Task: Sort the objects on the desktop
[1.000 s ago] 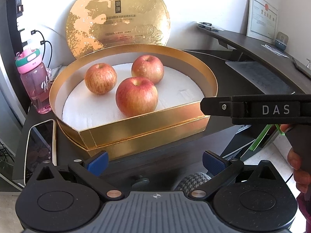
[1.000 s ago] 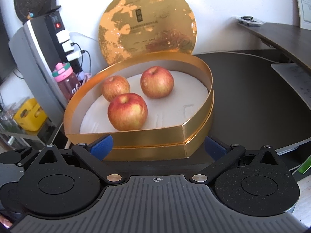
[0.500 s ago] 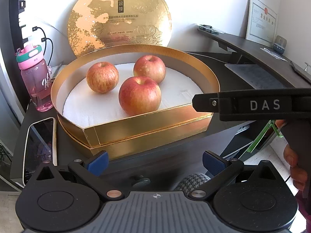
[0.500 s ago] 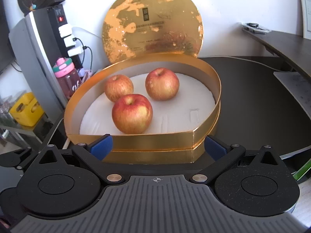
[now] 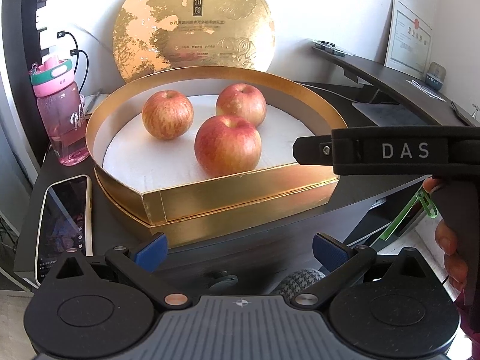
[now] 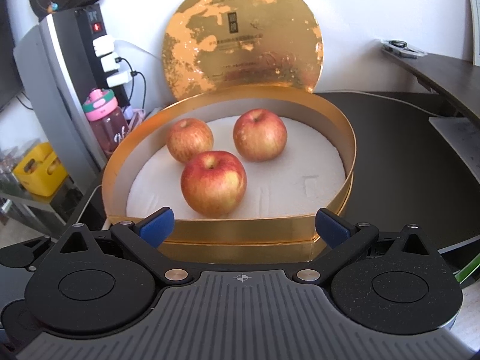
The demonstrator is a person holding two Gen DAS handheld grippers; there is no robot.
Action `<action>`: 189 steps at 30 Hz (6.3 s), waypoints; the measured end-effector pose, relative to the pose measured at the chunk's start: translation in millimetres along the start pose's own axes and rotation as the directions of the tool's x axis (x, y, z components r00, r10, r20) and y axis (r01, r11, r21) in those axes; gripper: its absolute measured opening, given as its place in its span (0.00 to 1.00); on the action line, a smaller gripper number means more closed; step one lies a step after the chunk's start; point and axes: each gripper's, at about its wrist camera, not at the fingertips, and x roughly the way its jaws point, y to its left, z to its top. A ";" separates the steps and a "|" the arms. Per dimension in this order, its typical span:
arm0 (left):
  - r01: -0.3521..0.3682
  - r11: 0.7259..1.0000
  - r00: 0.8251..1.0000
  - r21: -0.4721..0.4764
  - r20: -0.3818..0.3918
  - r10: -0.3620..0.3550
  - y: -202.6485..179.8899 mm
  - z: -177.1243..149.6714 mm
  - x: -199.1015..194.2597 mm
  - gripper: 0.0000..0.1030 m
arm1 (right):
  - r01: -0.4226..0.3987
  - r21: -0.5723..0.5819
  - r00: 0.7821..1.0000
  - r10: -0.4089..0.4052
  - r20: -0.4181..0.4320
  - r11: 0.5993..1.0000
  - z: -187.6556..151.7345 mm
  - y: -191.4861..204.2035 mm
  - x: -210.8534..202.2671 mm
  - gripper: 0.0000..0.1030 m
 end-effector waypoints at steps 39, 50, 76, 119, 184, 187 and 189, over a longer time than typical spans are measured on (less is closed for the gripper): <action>-0.045 0.997 0.981 0.057 0.192 0.034 2.5 76.2 -2.9 1.00 | -0.025 -0.009 0.981 0.026 0.192 1.000 72.2 -45.1 -4.3 1.00; -0.115 0.993 0.928 0.006 0.358 0.105 68.7 174.5 16.8 1.00 | -0.118 0.018 0.953 0.108 0.284 0.993 132.1 -71.0 30.0 1.00; -0.040 0.927 0.890 -0.372 0.409 0.202 203.4 269.5 167.3 1.00 | -0.265 0.027 0.895 0.235 0.380 0.964 208.0 -158.6 224.4 1.00; 0.022 0.942 0.804 -0.335 0.566 0.183 177.3 267.1 172.2 1.00 | -0.229 -0.118 0.848 0.258 0.463 0.966 231.1 -147.6 258.0 1.00; 0.055 0.958 0.962 -0.283 0.271 0.025 5.5 57.7 -24.1 0.98 | -0.073 0.265 0.992 0.042 0.121 0.961 28.1 -192.5 -21.5 1.00; 0.019 0.957 0.961 -0.291 0.269 0.062 11.8 55.3 -30.7 0.98 | -0.101 0.269 0.991 0.073 0.111 0.958 30.1 -186.4 -6.7 1.00; 0.001 0.954 0.963 -0.300 0.259 0.080 18.9 54.4 -29.0 0.98 | -0.110 0.259 0.991 0.084 0.108 0.960 33.7 -180.9 2.0 1.00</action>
